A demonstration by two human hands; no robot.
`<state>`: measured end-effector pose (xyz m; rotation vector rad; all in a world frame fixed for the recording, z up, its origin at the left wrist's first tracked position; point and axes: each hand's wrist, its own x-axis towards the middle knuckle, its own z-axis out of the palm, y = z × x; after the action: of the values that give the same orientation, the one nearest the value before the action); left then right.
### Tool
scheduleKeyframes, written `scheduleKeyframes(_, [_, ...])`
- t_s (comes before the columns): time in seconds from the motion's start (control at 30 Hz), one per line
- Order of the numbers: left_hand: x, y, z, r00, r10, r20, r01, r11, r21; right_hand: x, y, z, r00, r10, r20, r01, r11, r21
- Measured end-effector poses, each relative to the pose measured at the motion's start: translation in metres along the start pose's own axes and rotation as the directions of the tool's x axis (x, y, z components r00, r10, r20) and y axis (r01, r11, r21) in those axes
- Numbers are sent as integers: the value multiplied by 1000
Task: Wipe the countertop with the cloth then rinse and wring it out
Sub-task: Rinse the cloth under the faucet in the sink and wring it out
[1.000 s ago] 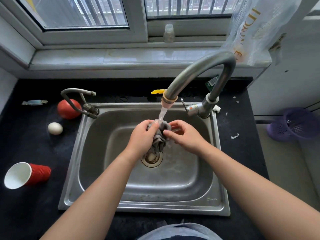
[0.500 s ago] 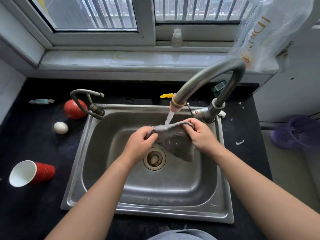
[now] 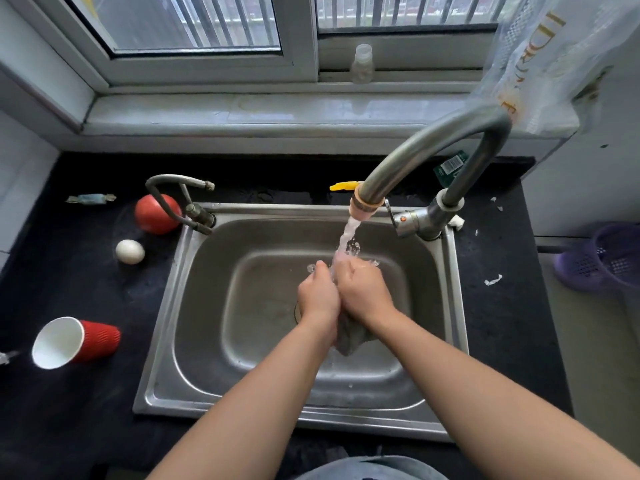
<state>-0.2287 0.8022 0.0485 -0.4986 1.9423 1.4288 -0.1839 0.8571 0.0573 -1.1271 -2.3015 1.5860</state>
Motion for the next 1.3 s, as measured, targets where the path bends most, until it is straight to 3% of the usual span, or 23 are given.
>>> scheduleKeyframes(0.1, [3,2,-6,998,-67,8,67,998,-11,-8,-1,8,999,-8,44,11,998,-62])
scheduleKeyframes(0.23, [-4,3,-7,996,13,86,-18,998,54,7,3,-1,997,66,29,-64,996,-70])
scheduleKeyframes(0.4, [4,16,-14,988,98,118,-110,989,100,-12,-1,12,1000,8,-27,-8,1000,-5])
scheduleKeyframes(0.5, [-4,21,-16,891,310,331,-390,896,211,7,10,-6,985,139,-102,-140,990,0])
scheduleKeyframes(0.6, [-1,28,-30,788,438,433,-589,742,320,13,14,-23,987,147,-69,-140,986,94])
scheduleKeyframes(0.67, [9,28,-42,761,419,496,-629,663,405,11,12,-26,990,141,-4,-138,971,196])
scheduleKeyframes(0.77, [15,27,-48,715,333,615,-657,621,427,8,9,-26,995,73,69,-88,963,257])
scheduleKeyframes(0.87, [13,31,-45,682,382,624,-713,538,450,10,1,-33,989,-16,144,-26,958,284])
scheduleKeyframes(1.0, [5,39,-40,641,418,644,-758,474,447,13,6,-40,986,13,169,-71,936,344])
scheduleKeyframes(1.07, [-2,41,-36,657,439,612,-745,499,442,13,12,-40,988,50,148,-100,932,349])
scheduleKeyframes(1.13, [-7,39,-31,719,473,510,-682,619,388,12,18,-39,990,61,129,-103,932,348])
scheduleKeyframes(1.23, [-9,35,-24,871,394,293,-447,883,142,10,31,-38,981,70,180,-118,956,270])
scheduleKeyframes(1.3, [-8,35,-22,928,277,249,-272,961,-54,8,41,-37,969,83,231,-133,968,211])
